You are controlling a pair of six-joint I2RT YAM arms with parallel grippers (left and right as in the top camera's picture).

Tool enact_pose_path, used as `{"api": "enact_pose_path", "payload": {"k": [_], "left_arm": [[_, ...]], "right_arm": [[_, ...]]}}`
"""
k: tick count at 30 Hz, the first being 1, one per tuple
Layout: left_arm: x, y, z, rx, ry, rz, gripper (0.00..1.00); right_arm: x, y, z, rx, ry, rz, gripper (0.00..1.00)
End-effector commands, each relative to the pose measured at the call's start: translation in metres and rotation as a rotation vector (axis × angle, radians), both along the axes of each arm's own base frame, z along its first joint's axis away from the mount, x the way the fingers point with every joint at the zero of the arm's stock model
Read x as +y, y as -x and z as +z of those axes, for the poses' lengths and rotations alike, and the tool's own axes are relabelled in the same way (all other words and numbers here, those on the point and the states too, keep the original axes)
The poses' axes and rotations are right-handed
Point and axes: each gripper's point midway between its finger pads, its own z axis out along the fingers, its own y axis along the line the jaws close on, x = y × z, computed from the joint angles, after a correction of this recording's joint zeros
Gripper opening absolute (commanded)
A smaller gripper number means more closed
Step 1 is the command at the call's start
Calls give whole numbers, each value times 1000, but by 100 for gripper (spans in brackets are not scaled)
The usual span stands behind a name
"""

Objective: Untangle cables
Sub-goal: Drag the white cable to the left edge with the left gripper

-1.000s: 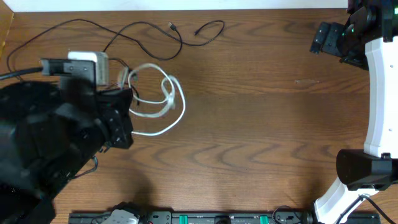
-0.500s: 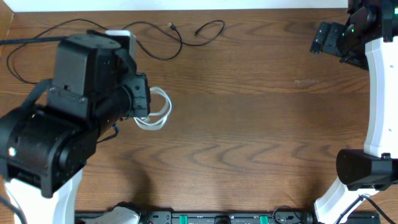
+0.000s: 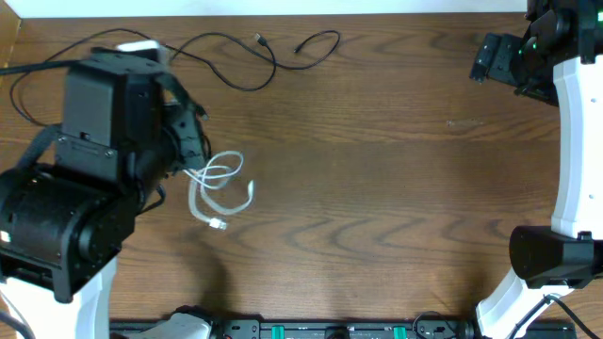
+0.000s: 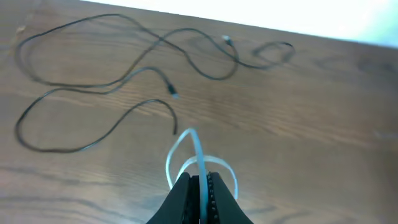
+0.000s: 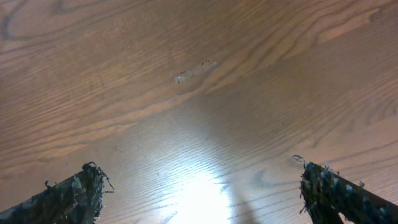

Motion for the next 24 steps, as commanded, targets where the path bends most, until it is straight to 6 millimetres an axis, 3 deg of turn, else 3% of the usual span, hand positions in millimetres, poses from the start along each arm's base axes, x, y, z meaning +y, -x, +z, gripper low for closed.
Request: {"api": "enact_pose_path", "payload": {"k": [1,11,17,18,21,24], "left_arm": [[39,-1,4,-23,43,213,8],[131,4,-8,0,86,619,8],[190,7,-42,68,184,945,8],[201,4,-55,95,255,1022,8],[207,-7,-75,141,411,1078,8],[195,-26,-90,203,618,1023,8]], "right_arm": [[-1,0,-2,6,3,-13,99],[-1,0,-2,6,3,-13,99],[-1,0,-2,6,3,-13,99],[-1,0,-2,6,3,-13,99],[-1,0,-2,6,3,-13,99],[-1,0,-2,6,3,-13,99]]}}
